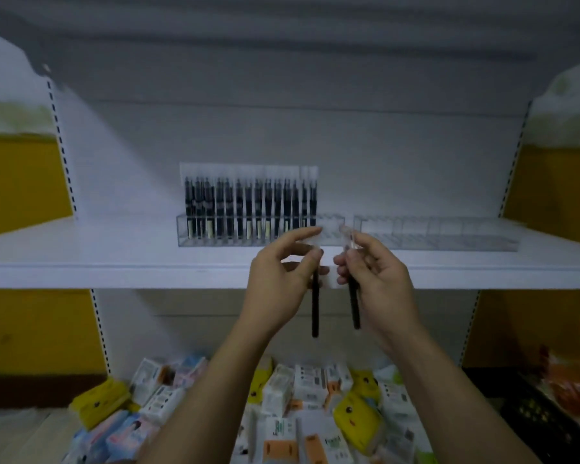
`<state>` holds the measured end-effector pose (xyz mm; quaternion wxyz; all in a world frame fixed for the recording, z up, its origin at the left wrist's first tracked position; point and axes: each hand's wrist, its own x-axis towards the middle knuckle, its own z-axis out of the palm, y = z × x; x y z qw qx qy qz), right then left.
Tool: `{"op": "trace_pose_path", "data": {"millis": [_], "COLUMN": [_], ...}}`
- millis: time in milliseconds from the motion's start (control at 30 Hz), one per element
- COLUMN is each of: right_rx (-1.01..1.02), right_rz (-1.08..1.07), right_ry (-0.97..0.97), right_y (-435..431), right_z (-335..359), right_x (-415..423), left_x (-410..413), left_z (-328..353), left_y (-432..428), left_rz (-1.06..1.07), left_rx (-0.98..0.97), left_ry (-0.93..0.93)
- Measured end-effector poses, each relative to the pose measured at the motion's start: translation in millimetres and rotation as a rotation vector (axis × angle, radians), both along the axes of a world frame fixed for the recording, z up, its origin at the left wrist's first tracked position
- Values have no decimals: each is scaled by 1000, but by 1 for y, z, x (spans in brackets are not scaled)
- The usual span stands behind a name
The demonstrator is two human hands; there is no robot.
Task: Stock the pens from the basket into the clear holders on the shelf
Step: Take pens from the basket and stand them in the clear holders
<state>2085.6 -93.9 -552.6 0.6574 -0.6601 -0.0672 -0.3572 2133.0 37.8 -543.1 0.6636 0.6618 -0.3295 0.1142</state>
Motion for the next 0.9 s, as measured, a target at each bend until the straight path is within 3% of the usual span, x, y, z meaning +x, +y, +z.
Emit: {"op": "trace_pose_path", "data": {"millis": [267, 467, 567, 733, 900], "right_rx": [152, -22, -103, -213, -189], "right_rz": [196, -54, -158, -257, -238], "right_ry": [-78, -149, -197, -184, -185], "right_y": [-19, -34, -40, -47, -54], "right_z": [60, 91, 104, 117, 122], "right_x": [24, 52, 70, 108, 139], "left_x": [36, 64, 81, 108, 129], "left_z": [58, 98, 113, 127, 132], "left_y": [-7, -12, -22, -38, -44], "left_rz": [65, 113, 175, 277, 304], "left_rx": [60, 22, 104, 181, 180], "left_ry": [-152, -188, -263, -387, -391]}}
